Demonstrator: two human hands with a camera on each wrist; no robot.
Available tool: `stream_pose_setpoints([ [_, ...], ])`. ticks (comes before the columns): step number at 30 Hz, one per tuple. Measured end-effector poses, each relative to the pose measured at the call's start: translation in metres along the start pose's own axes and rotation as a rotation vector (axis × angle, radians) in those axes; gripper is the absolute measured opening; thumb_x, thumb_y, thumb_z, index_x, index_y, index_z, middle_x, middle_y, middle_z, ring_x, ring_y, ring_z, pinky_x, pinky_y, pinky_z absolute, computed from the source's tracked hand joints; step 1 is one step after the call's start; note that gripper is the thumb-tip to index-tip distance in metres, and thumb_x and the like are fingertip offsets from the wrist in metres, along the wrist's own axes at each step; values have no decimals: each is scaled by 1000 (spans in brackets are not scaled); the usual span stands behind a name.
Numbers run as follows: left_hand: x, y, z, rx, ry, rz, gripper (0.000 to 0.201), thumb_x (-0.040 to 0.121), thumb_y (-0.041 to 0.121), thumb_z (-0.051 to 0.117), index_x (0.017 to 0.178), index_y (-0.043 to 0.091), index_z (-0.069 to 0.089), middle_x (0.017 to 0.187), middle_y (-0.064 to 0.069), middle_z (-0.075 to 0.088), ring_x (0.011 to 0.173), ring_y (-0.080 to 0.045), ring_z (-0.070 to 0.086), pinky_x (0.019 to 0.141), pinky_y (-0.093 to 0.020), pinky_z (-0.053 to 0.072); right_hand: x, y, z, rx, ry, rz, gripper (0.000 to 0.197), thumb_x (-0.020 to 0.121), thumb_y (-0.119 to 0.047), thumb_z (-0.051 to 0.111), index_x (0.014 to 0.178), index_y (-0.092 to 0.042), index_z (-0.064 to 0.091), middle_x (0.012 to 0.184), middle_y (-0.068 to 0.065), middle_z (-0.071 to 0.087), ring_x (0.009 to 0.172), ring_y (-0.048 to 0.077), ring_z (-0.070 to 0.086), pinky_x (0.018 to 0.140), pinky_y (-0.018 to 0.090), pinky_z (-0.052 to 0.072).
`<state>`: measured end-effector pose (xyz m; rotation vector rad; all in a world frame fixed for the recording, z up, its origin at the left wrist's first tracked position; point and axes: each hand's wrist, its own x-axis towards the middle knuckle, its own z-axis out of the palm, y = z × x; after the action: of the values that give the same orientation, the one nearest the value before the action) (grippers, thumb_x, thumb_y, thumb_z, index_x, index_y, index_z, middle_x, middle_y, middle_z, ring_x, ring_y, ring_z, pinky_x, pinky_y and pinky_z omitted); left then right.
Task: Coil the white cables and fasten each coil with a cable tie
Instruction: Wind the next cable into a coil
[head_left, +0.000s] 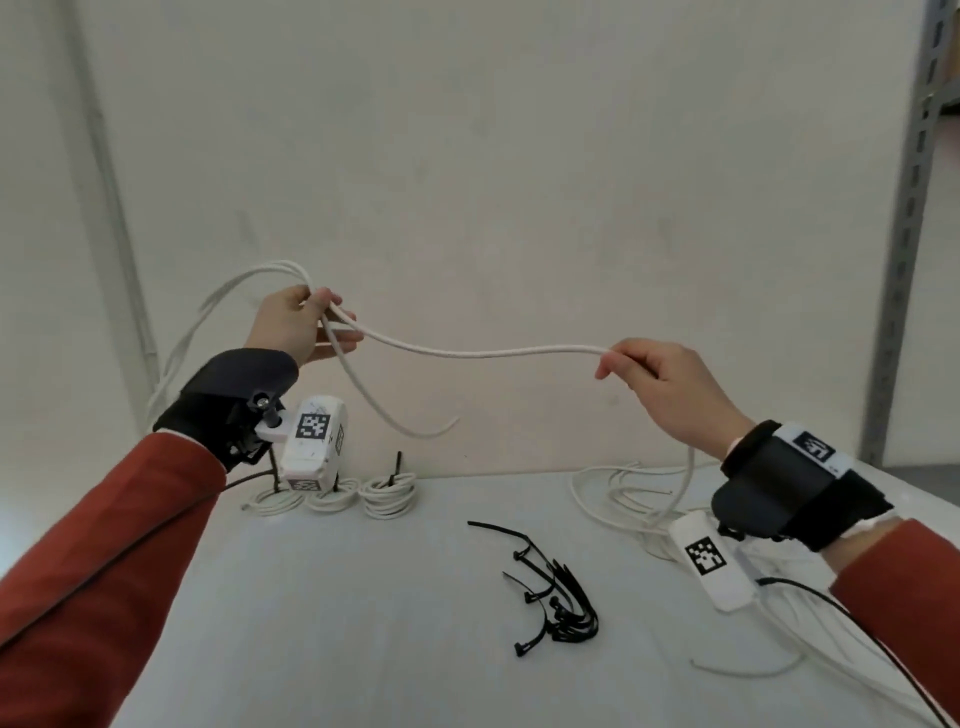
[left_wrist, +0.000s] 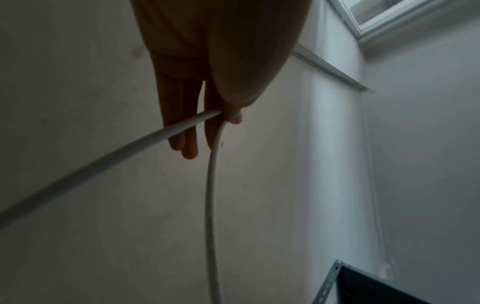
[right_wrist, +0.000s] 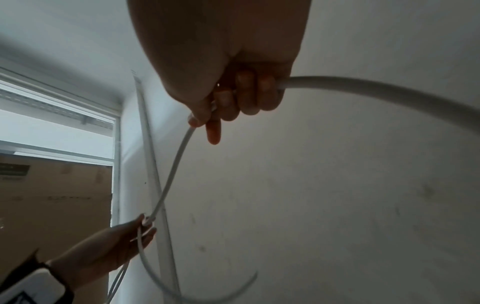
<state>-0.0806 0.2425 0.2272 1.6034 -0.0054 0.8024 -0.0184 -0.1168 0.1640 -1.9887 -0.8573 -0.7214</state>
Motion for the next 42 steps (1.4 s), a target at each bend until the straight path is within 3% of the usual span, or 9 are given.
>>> stream_pose_setpoints([
  [7,-4,-29,-74,252,275,-81,38,103,18,32,72,12,52,33,12,47,25,-1,32,31,-11,25,42,0,0,-50,236,128,17,93,-27,57,84,-22,70,54,-5,45,49,12,43,48,17,30],
  [16,-61,-99,-137,287,330,-345,36,104,17,29,81,4,54,61,-8,44,25,-3,31,32,-10,22,69,-3,7,201,242,183,19,94,-28,55,84,-19,68,60,-2,44,56,9,41,53,23,32],
  [19,-91,-122,-138,405,237,-465,36,104,18,33,85,3,60,57,-5,60,45,-14,47,43,-17,33,75,-24,12,246,164,125,20,96,-30,53,87,-18,67,57,0,40,43,3,36,45,21,30],
  [22,-118,-139,-136,713,42,-535,31,101,19,41,108,0,65,96,-16,70,91,-26,58,71,-28,40,83,-51,16,385,-39,168,23,99,-27,50,84,-15,63,50,-5,35,38,5,27,39,18,23],
  [24,-128,-143,-137,902,-72,-576,37,98,24,50,125,1,58,131,-18,56,120,-29,51,96,-30,37,88,-68,20,557,-246,263,25,100,-18,43,83,-12,60,47,-8,33,41,8,23,43,21,19],
  [27,-129,-134,-134,872,-91,-604,67,87,29,67,139,-2,37,141,-16,45,125,-30,46,104,-36,38,93,-90,27,728,-455,323,26,94,-6,33,88,-7,59,51,-4,38,44,10,28,47,22,24],
  [32,-112,-107,-139,603,327,-593,140,61,36,88,142,-6,-18,143,-23,29,128,-34,38,102,-46,42,91,-107,38,511,-497,173,25,101,-17,38,105,-17,63,62,0,45,50,14,37,51,25,38],
  [39,-130,-75,-135,629,206,-716,75,78,51,69,129,1,45,148,-16,32,131,-37,35,93,-49,44,88,-109,41,435,-385,152,23,101,-15,41,97,-10,63,57,-2,41,45,10,28,48,23,27],
  [42,-147,-63,-136,903,-23,-770,59,85,59,55,93,2,70,117,-16,63,96,-26,61,82,-39,50,86,-108,39,484,-402,151,25,97,-6,40,90,-8,63,51,-4,48,52,15,30,49,25,29],
])
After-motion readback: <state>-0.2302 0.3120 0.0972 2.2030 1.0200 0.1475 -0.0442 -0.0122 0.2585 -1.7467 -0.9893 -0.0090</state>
